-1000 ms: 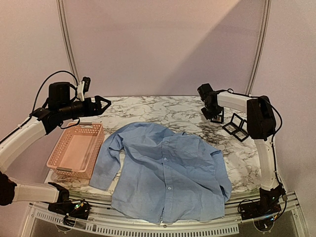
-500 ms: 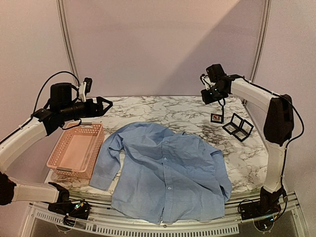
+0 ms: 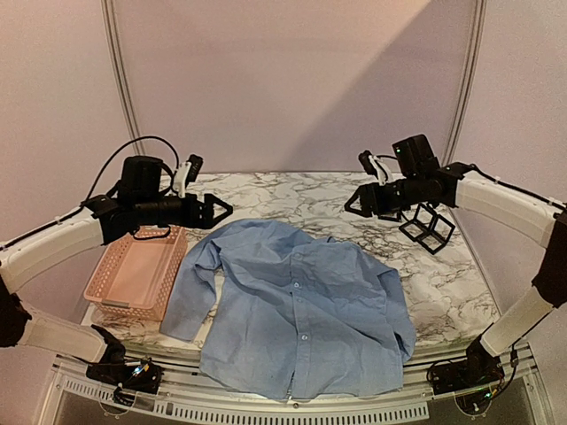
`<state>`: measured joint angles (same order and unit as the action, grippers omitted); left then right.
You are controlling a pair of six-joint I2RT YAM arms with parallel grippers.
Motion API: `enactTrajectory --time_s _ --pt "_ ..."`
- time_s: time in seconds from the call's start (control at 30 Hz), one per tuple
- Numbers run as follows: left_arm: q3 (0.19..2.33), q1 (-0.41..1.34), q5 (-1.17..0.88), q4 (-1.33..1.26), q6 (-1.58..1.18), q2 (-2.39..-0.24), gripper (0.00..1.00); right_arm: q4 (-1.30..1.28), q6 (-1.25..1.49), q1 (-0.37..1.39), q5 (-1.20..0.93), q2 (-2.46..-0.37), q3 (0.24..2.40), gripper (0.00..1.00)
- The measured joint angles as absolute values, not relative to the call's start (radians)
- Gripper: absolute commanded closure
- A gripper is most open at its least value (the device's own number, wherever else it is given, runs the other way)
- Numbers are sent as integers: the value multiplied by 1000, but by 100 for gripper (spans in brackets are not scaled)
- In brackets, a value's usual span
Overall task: Remove the brooch from the garment
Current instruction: Adjust the flattened clothing at the center of the board.
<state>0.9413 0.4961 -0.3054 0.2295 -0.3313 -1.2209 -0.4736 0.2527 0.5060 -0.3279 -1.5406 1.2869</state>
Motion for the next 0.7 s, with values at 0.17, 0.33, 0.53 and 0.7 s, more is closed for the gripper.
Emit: enactTrajectory --time_s 0.17,0.33,0.53,0.7 --pt "944 596 -368 229 -315 -1302 0 -392 322 513 -417 -1448 1108 40" --pt "961 643 -413 242 -309 -1385 1 -342 368 520 -442 -1441 1027 41" --pt "978 651 -415 264 -300 -1405 0 -305 377 524 -440 -1444 1023 45" --pt "984 651 -414 270 -299 -1405 0 -302 366 526 -444 -1484 1033 49"
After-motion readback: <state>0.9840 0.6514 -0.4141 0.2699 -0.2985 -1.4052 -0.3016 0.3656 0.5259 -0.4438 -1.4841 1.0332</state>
